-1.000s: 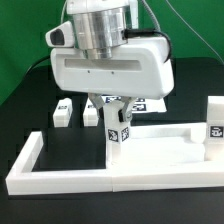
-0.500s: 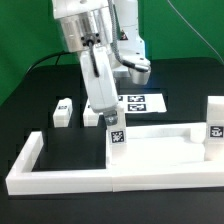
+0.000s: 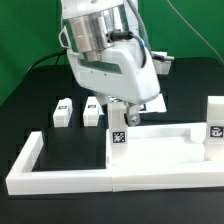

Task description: Assemble desk

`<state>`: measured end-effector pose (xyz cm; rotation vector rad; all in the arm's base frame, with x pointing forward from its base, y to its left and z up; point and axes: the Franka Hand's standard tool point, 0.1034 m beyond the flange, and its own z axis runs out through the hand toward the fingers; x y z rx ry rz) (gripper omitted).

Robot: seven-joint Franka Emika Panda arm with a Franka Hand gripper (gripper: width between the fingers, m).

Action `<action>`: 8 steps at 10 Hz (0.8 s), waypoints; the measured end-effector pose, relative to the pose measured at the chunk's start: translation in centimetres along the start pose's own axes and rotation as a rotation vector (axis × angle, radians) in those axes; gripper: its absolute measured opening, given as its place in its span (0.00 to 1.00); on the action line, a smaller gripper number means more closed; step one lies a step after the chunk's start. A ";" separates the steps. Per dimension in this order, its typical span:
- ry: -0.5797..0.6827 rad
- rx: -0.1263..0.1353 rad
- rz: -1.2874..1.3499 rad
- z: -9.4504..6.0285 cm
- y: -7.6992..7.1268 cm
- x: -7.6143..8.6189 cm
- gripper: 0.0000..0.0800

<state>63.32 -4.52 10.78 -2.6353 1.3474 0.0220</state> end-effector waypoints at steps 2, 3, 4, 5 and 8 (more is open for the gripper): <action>0.004 -0.004 -0.196 0.0 0.1 0.2 0.81; 0.012 -0.017 -0.302 0.0 0.2 0.3 0.81; 0.044 -0.058 -0.574 -0.1 0.1 0.7 0.81; 0.061 -0.065 -0.813 0.1 -0.3 0.8 0.81; 0.065 -0.064 -0.763 0.2 -0.3 0.8 0.70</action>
Offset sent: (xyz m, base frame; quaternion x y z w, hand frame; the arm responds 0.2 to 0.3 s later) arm 0.0123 -0.0032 0.0034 -0.0579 0.0689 -0.5261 0.8457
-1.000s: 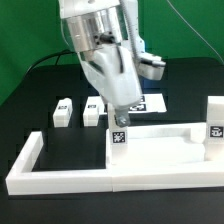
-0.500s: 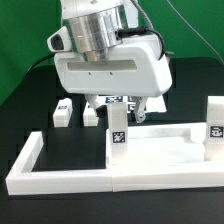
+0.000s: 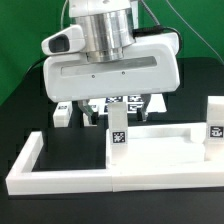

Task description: Assemble desk

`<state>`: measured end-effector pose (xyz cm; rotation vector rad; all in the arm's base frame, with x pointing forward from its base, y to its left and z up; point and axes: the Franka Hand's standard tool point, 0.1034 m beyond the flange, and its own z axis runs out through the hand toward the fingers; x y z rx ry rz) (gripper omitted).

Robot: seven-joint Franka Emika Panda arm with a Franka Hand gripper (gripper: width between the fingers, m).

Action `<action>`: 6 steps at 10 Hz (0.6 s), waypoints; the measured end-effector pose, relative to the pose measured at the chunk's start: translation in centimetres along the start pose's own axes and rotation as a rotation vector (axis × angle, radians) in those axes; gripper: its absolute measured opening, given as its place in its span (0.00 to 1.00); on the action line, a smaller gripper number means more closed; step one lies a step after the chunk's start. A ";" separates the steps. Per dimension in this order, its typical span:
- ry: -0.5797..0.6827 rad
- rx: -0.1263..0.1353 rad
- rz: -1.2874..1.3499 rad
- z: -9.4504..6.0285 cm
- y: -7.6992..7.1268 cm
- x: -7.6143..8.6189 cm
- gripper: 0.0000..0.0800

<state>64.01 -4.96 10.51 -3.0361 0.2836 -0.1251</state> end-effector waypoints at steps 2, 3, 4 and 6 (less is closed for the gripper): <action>0.000 0.000 0.147 0.0 0.0 0.0 0.45; 0.000 -0.005 0.191 0.0 0.4 0.0 0.36; 0.000 -0.006 0.271 0.0 0.5 0.0 0.36; 0.002 -0.008 0.495 0.0 0.6 0.0 0.36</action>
Offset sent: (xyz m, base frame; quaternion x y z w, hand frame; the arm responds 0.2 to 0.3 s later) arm 0.0000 0.0000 0.0000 0.0000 0.0000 0.1938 0.9810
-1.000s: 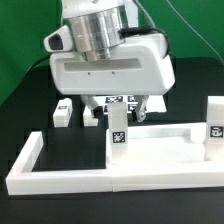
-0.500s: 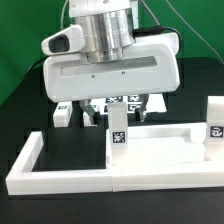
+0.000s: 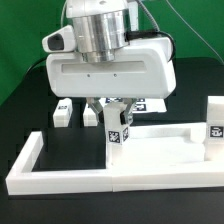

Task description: Assemble desk

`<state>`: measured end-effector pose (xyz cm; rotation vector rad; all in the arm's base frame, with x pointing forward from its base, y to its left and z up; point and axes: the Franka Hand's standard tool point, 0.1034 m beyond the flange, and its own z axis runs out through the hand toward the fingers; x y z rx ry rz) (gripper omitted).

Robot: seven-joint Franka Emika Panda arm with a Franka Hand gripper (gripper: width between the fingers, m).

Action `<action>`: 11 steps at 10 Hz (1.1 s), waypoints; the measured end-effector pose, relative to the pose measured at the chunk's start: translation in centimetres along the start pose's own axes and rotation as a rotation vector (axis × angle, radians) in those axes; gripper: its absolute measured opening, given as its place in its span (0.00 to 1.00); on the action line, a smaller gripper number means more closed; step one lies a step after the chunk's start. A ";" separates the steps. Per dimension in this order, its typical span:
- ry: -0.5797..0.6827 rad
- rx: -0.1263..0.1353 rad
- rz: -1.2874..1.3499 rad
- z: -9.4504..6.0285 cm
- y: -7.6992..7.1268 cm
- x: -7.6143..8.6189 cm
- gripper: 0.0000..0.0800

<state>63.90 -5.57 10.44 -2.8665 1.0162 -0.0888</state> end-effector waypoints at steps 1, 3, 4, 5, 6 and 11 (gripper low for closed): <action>-0.001 0.001 0.143 0.0 0.1 0.0 0.36; -0.055 0.020 0.562 -0.1 0.5 -0.2 0.36; -0.070 0.038 0.718 0.0 0.4 -0.2 0.36; -0.087 0.061 0.881 0.1 0.4 -0.4 0.36; -0.087 0.047 0.901 0.1 0.5 -0.4 0.36; -0.094 0.027 1.191 0.0 0.3 -0.3 0.36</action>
Offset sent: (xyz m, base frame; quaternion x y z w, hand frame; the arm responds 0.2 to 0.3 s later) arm 0.0169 0.0093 0.0106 0.0613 -0.0553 0.3916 0.9164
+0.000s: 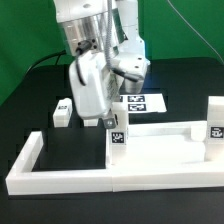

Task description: Assemble desk

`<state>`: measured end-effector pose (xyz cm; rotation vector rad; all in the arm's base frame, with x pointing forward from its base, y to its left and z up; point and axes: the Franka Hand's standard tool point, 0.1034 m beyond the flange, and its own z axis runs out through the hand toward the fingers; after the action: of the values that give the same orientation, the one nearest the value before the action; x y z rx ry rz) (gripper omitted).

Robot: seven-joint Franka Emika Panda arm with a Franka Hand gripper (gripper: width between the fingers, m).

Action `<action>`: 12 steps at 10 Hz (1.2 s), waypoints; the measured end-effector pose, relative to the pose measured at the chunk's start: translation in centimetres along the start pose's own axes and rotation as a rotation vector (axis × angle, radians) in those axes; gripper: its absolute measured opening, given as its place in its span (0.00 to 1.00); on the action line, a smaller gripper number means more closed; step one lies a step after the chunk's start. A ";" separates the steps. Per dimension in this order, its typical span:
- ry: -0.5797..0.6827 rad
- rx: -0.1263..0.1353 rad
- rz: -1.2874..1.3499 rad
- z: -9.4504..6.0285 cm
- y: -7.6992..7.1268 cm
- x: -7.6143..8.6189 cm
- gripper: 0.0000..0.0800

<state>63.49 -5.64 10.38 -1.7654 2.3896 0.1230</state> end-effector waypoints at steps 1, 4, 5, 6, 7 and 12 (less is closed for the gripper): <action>-0.002 0.020 0.102 0.0 0.0 0.1 0.37; 0.002 0.021 0.127 0.2 0.1 0.1 0.63; 0.002 0.021 0.126 0.2 0.1 0.1 0.63; 0.003 0.020 0.125 0.2 0.2 0.1 0.75; 0.001 0.023 0.123 0.0 0.1 -0.1 0.80; -0.047 0.035 0.062 -4.4 0.2 -3.8 0.81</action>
Offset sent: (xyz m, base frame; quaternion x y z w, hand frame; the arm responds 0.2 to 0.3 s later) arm 0.0000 0.0000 0.0000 0.0000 0.0000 0.0000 1.0000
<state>64.01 -2.70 15.37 -1.6556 2.3990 0.1274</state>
